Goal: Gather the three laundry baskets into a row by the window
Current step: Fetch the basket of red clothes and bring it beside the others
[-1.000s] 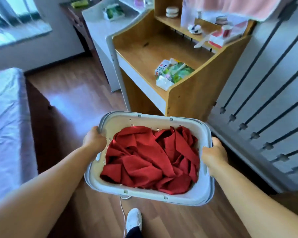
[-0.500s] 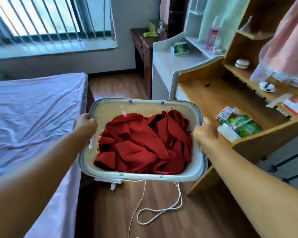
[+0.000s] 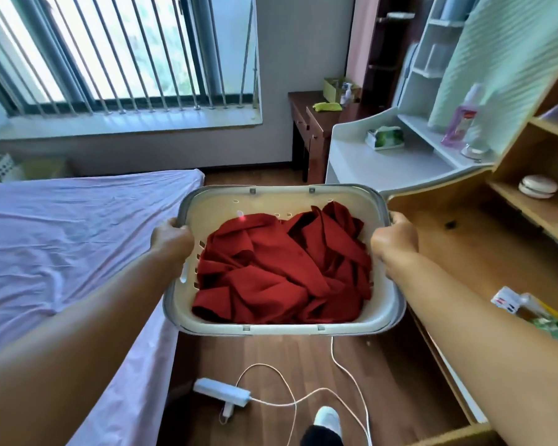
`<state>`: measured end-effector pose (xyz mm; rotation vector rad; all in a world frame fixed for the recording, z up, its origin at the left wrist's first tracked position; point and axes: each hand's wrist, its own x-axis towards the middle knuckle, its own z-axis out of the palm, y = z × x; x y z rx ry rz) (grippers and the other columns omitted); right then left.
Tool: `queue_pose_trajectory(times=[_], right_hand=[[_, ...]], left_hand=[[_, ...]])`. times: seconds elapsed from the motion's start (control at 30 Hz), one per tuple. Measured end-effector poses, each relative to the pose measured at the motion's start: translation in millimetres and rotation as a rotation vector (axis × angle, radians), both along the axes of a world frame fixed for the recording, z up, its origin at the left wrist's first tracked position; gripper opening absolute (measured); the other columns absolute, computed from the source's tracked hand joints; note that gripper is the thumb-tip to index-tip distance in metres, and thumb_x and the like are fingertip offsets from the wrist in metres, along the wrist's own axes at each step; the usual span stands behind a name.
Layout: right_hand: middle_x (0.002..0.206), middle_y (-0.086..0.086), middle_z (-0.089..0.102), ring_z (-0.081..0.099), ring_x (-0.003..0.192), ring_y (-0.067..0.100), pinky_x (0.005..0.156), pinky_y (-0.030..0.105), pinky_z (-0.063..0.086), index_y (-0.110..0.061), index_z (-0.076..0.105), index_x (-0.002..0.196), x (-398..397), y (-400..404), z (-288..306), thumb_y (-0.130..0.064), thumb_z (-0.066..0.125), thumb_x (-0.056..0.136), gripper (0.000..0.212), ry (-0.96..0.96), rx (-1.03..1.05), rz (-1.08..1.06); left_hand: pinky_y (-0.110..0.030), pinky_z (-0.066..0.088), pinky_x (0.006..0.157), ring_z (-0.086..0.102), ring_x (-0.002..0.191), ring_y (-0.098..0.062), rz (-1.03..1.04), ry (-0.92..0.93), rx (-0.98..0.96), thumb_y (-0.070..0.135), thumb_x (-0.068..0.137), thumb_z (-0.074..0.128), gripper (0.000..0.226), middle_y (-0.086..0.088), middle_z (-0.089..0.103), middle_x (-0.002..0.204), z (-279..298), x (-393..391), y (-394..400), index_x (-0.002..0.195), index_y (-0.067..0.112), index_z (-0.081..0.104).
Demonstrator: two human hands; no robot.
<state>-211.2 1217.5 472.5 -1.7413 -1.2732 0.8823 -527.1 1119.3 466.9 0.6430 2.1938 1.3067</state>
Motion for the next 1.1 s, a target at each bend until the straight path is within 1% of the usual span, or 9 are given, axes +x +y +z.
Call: queue_pose_trajectory(times=[0.17, 0.27, 0.33, 0.47, 0.63, 0.83, 0.9, 0.97, 1.1], right_hand=[[0.122, 0.016, 0.055, 0.056, 0.101, 0.034, 0.081, 0.035, 0.049, -0.019, 0.046, 0.131, -23.5, 100.2, -5.5, 0.000, 0.042, 0.079, 0.055, 0.017, -0.009, 0.075], [0.109, 0.011, 0.054, 0.052, 0.086, 0.028, 0.068, 0.030, 0.043, -0.021, 0.044, 0.131, -39.7, 174.9, -2.9, 0.003, 0.041, 0.080, 0.057, 0.044, -0.044, 0.127], [0.103, 0.009, 0.054, 0.053, 0.083, 0.029, 0.066, 0.029, 0.040, -0.020, 0.043, 0.132, -51.0, 213.4, 2.3, 0.005, 0.041, 0.080, 0.058, 0.038, -0.048, 0.173], [0.107, 0.010, 0.057, 0.059, 0.089, 0.032, 0.068, 0.031, 0.044, -0.019, 0.045, 0.130, -75.7, 273.6, 17.2, 0.005, 0.042, 0.078, 0.058, 0.045, -0.030, 0.236], [0.116, 0.012, 0.061, 0.060, 0.099, 0.034, 0.073, 0.030, 0.045, -0.018, 0.049, 0.129, -104.3, 323.7, 25.8, 0.004, 0.041, 0.076, 0.058, 0.071, 0.013, 0.255], [0.102, -0.001, 0.051, 0.057, 0.092, 0.028, 0.073, 0.031, 0.046, -0.020, 0.049, 0.133, -135.3, 380.4, 29.9, 0.003, 0.036, 0.077, 0.061, 0.118, -0.016, 0.248], [0.105, -0.001, 0.052, 0.056, 0.090, 0.026, 0.072, 0.030, 0.043, -0.019, 0.049, 0.132, -150.2, 407.1, 28.3, 0.003, 0.036, 0.078, 0.060, 0.125, -0.008, 0.253], [0.113, 0.002, 0.058, 0.056, 0.091, 0.026, 0.072, 0.029, 0.042, -0.017, 0.050, 0.132, -172.5, 443.2, 24.3, 0.002, 0.037, 0.078, 0.059, 0.107, 0.005, 0.263], [0.127, 0.013, 0.059, 0.057, 0.105, 0.032, 0.083, 0.034, 0.048, -0.013, 0.050, 0.132, -241.1, 526.3, 14.3, 0.003, 0.039, 0.079, 0.057, 0.059, 0.006, 0.270]], left_hand=[[-0.027, 0.032, 0.050, 0.038, 0.053, -0.021, 0.056, -0.053, -0.026, 0.003, 0.086, 0.041, 0.027, -0.007, 0.049, 0.068, -10.9, -18.4, 74.4, 0.097, 0.014, 0.062], [-0.026, 0.032, 0.051, 0.040, 0.054, -0.022, 0.099, -0.044, -0.035, 0.004, 0.087, 0.040, 0.027, -0.008, 0.051, 0.073, -11.0, -34.3, 140.7, 0.100, 0.016, 0.061], [-0.025, 0.033, 0.051, 0.042, 0.056, -0.022, 0.140, -0.033, -0.048, 0.005, 0.086, 0.039, 0.028, -0.010, 0.054, 0.078, -8.7, -41.9, 173.1, 0.101, 0.016, 0.060], [-0.027, 0.037, 0.055, 0.046, 0.062, -0.026, 0.221, -0.006, -0.045, 0.005, 0.085, 0.040, 0.030, -0.013, 0.057, 0.087, -1.2, -58.4, 218.5, 0.103, 0.012, 0.062], [-0.031, 0.040, 0.066, 0.049, 0.074, -0.028, 0.266, -0.002, -0.035, 0.002, 0.083, 0.041, 0.033, -0.014, 0.056, 0.087, 13.4, -83.2, 264.1, 0.108, 0.008, 0.063], [-0.029, 0.039, 0.063, 0.044, 0.059, -0.022, 0.251, -0.042, -0.013, -0.004, 0.081, 0.040, 0.040, -0.009, 0.054, 0.077, 18.7, -115.9, 325.6, 0.110, 0.009, 0.064], [-0.026, 0.034, 0.055, 0.039, 0.056, -0.023, 0.220, -0.069, -0.022, -0.005, 0.080, 0.039, 0.035, -0.012, 0.053, 0.082, 14.3, -133.1, 350.0, 0.099, 0.012, 0.064], [-0.027, 0.031, 0.053, 0.037, 0.055, -0.023, 0.189, -0.091, -0.037, -0.006, 0.079, 0.040, 0.030, -0.013, 0.051, 0.081, 7.0, -158.7, 382.4, 0.088, 0.014, 0.061], [-0.027, 0.028, 0.053, 0.032, 0.050, -0.020, 0.145, -0.155, -0.014, -0.008, 0.078, 0.037, 0.036, -0.011, 0.045, 0.072, -6.7, -224.7, 458.9, 0.095, 0.015, 0.059]])
